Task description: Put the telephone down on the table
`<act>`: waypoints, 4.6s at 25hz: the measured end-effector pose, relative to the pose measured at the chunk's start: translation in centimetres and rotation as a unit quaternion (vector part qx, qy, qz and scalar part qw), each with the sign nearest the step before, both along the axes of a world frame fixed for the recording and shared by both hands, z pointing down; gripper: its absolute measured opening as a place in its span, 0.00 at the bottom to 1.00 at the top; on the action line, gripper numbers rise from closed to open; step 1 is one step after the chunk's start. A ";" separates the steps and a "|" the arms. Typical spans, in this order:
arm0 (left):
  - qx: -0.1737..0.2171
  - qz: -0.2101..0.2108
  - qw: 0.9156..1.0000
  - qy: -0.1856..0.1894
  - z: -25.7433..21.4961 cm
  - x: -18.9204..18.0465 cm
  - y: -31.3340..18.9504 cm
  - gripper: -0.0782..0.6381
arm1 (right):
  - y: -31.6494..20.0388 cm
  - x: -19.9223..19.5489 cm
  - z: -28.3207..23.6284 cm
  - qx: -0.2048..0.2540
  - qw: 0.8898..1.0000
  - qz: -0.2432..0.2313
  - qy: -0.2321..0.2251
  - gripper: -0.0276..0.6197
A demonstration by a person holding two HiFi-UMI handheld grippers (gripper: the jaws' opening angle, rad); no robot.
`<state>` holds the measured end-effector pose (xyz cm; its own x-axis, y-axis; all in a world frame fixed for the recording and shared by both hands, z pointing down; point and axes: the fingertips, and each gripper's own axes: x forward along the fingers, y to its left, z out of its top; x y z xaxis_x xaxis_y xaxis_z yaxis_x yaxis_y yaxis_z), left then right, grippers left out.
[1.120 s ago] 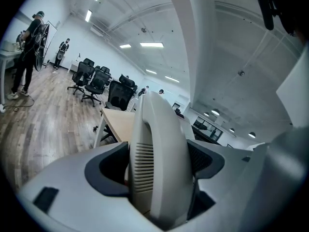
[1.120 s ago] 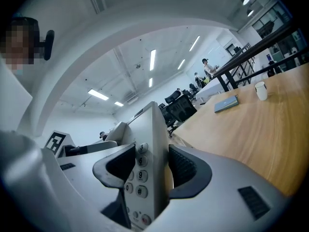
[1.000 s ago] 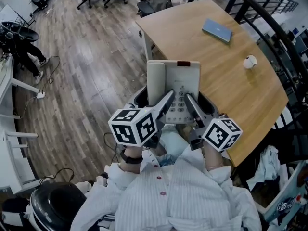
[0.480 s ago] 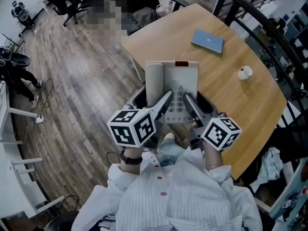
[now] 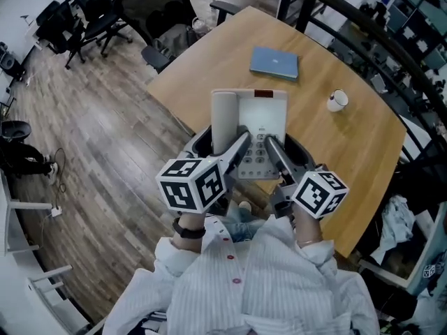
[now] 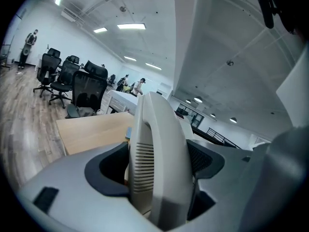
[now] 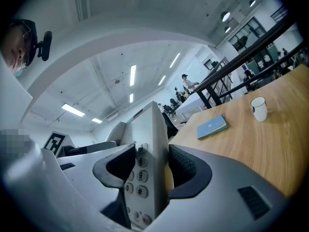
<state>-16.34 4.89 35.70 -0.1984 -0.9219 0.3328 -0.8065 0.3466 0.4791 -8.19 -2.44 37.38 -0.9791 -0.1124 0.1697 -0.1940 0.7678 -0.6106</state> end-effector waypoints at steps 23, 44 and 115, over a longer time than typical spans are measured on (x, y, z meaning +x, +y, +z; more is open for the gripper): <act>0.009 0.299 0.954 -0.001 -0.2 1.4 -19.9 0.63 | -14.1 4.2 -0.6 0.009 0.955 0.298 0.001 0.40; -0.031 0.369 0.929 0.016 2.8 3.2 -22.4 0.63 | -14.9 6.0 2.6 -0.031 0.930 0.365 0.019 0.40; -0.202 0.322 0.920 0.100 26.9 8.7 -27.0 0.63 | -20.1 11.6 26.0 -0.199 0.920 0.321 0.100 0.40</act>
<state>-7.65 -22.15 62.58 0.4478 -0.6198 0.6445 -0.8162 0.0109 0.5776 3.39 -22.55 63.39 -0.6768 -0.5470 0.4927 -0.6694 0.1787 -0.7211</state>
